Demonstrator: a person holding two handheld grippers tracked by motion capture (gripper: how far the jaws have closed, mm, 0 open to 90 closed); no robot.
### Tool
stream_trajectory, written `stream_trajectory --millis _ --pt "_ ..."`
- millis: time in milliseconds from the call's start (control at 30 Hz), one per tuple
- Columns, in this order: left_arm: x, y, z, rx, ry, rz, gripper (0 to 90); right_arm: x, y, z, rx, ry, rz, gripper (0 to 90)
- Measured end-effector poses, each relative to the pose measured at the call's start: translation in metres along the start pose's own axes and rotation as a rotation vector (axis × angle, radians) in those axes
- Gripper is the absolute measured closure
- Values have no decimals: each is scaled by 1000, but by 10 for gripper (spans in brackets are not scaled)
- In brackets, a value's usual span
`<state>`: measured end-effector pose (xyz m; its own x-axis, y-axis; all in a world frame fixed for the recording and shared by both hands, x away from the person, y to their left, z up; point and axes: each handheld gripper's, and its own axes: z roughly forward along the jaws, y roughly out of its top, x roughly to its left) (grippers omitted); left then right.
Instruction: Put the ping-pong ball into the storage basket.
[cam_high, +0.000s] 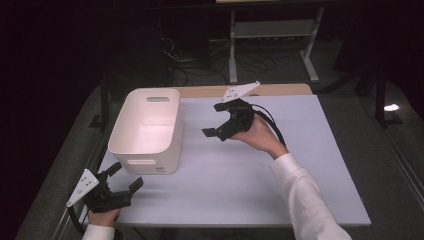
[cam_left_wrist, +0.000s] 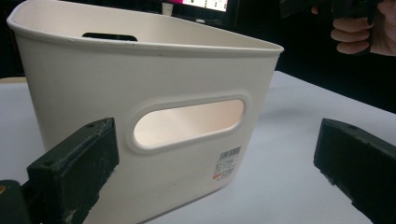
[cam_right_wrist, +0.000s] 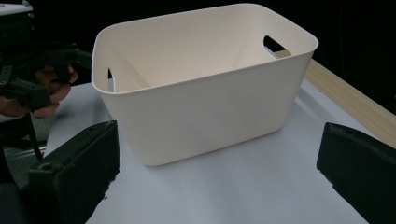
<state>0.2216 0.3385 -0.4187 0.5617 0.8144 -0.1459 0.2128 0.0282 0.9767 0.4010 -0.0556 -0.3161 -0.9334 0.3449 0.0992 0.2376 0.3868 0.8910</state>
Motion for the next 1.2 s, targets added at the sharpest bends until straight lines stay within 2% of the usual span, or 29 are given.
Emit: stream_trajectory --millis 533,1200 --pt "0 0 0 1 5 -4 0 -1 -21 -21 -58 -21 5 0" --pt "0 0 0 2 4 -1 0 0 -53 -41 -66 -54 20 0"
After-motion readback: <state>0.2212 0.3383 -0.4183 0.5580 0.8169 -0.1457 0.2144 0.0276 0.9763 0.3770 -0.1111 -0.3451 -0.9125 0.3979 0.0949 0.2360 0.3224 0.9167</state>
